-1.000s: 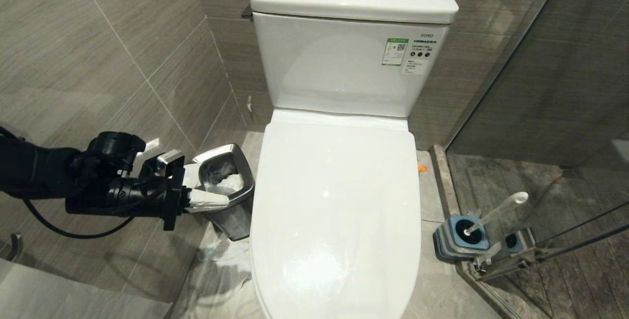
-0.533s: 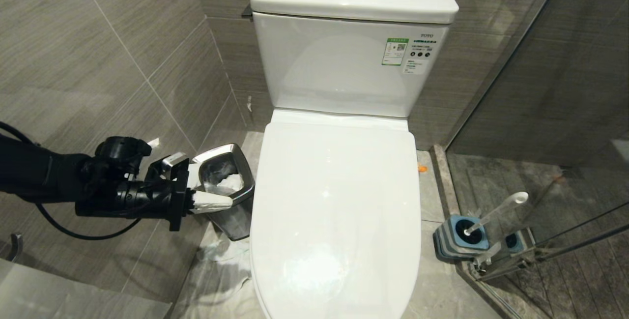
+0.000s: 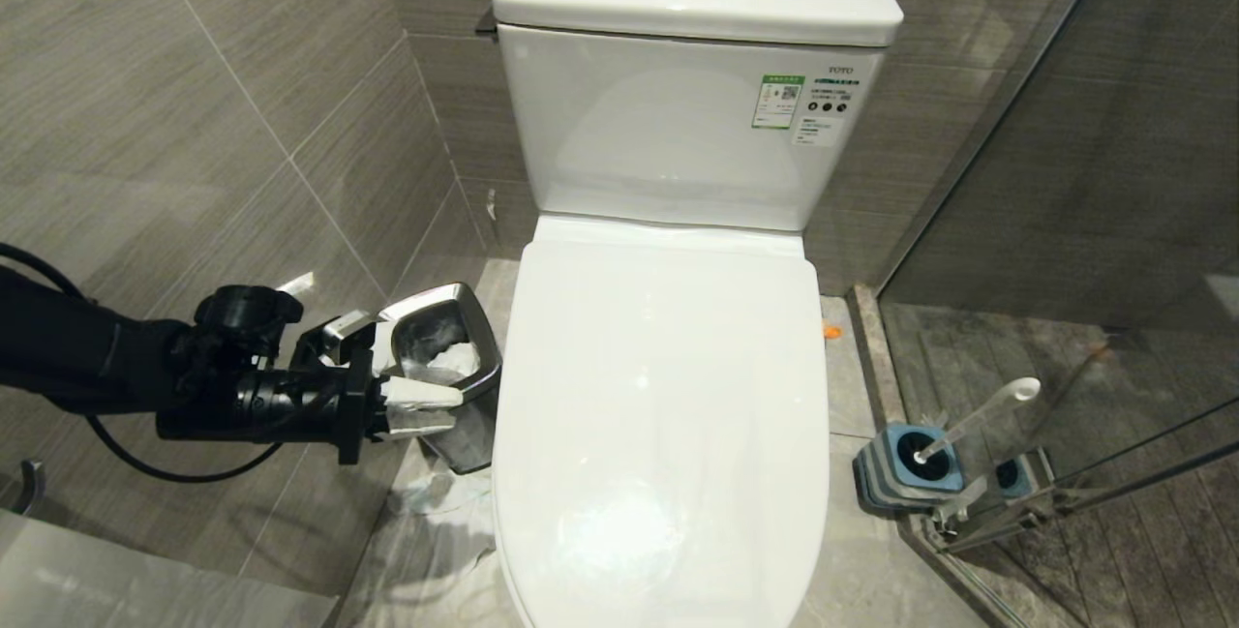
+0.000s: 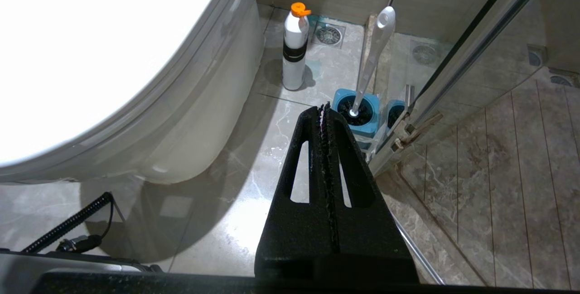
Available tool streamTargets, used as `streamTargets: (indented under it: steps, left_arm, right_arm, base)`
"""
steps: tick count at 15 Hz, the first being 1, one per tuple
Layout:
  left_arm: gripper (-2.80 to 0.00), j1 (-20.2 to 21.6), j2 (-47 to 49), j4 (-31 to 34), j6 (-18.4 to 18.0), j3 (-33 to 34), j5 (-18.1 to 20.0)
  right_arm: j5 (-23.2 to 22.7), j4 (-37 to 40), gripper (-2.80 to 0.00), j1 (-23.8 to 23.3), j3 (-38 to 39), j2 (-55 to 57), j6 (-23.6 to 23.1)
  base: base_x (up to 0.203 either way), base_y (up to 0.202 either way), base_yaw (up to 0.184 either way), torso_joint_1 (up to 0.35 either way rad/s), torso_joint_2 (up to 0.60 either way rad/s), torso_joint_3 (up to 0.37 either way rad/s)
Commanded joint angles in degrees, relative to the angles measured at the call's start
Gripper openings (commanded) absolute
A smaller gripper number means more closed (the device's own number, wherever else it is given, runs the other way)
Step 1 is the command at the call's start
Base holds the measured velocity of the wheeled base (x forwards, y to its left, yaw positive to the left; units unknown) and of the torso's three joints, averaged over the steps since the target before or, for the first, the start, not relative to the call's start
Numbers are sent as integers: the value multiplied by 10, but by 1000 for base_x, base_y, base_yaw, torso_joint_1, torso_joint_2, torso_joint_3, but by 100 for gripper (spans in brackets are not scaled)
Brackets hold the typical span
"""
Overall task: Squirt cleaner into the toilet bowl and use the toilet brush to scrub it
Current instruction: Use the left hand to lift the toilet lid slightly
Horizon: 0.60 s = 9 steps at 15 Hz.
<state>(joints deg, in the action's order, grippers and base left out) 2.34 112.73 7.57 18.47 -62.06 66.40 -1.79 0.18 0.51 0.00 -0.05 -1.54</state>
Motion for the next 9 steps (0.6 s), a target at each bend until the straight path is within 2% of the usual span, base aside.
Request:
streamTargets:
  steps: [1, 4, 6, 7, 9]
  left_arm:
    - [0, 7, 1, 1, 0, 0, 13]
    - [0, 16, 7, -1, -2, 0, 34]
    - [0, 23, 15, -1, -22, 3, 55]
    - [0, 25, 19, -1, -46, 7, 64]
    - [0, 31, 30, 0, -133, 30, 87]
  right_arm:
    - [-1, 0, -280, 0, 0, 0, 0]
    - [-1, 0, -280, 0, 0, 0, 0]
    - [-1, 0, -280, 0, 0, 0, 0]
    - [-1, 0, -280, 0, 0, 0, 0]
    - [-1, 0, -280, 1, 0, 0, 0]
  base:
    - [0, 0, 0, 0, 0, 0]
    - [0, 0, 0, 0, 0, 0]
    - [0, 0, 0, 0, 0, 0]
    - [0, 0, 0, 0, 0, 0]
    - [0, 0, 0, 0, 0, 0]
